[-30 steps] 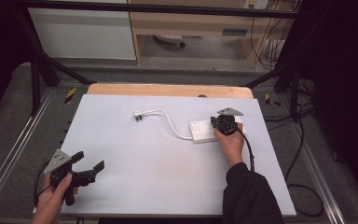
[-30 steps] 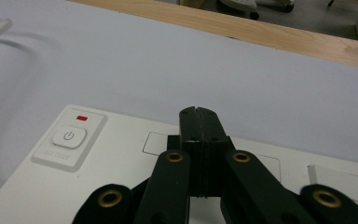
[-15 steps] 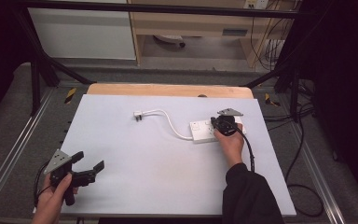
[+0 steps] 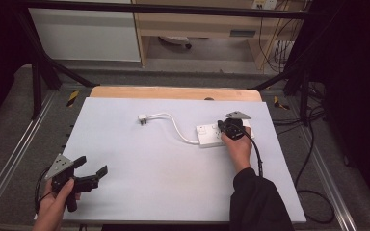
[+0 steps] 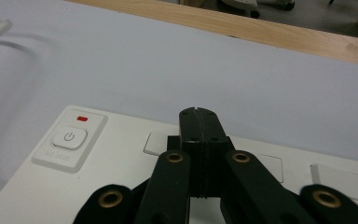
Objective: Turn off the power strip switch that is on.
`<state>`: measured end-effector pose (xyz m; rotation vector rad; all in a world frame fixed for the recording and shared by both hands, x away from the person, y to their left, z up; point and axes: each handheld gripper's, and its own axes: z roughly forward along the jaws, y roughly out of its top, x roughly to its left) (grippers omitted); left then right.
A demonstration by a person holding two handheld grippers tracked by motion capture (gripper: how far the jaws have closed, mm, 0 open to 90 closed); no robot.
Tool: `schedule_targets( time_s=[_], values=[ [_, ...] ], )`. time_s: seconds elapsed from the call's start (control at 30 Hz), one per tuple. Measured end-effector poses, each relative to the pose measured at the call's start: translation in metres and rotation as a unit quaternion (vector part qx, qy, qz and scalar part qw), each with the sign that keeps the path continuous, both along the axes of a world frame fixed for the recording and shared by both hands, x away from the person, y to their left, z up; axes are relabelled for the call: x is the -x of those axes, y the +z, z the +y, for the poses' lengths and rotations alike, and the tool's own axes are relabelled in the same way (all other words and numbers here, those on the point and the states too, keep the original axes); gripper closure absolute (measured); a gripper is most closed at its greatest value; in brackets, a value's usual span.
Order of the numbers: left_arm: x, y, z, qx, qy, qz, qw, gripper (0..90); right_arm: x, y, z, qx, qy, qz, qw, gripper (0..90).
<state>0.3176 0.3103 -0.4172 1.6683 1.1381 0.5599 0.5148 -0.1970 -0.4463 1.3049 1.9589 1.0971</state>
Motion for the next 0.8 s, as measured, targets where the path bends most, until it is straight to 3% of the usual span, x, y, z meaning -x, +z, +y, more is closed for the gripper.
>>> schedule_targets(
  time_s=[0.3,0.57,0.8],
  values=[
    [0.000,0.000,0.000,-0.001,0.000,0.000,1.0000,5.2,0.000,0.003,0.000,-0.009,-0.003,-0.002,1.0000,90.0],
    [0.000,0.000,0.000,-0.001,-0.001,-0.001,1.0000,5.1,0.001,0.009,0.000,-0.035,-0.001,-0.009,0.9993,86.2],
    [0.000,0.000,0.000,-0.003,0.000,-0.002,1.0000,5.1,0.002,0.017,0.000,-0.061,0.001,-0.016,0.9980,64.3]
  ],
)
